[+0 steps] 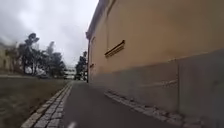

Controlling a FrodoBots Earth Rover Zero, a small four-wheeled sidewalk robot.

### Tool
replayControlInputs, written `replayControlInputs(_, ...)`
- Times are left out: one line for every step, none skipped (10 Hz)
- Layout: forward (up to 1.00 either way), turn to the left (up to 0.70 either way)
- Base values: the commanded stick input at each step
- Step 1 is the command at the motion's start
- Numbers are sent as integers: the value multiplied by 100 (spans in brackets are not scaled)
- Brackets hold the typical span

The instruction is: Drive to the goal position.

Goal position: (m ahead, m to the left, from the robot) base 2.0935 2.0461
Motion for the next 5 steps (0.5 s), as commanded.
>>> replayControlInputs(70,34)
replayControlInputs(70,35)
replayControlInputs(70,35)
replayControlInputs(70,11)
replayControlInputs(70,0)
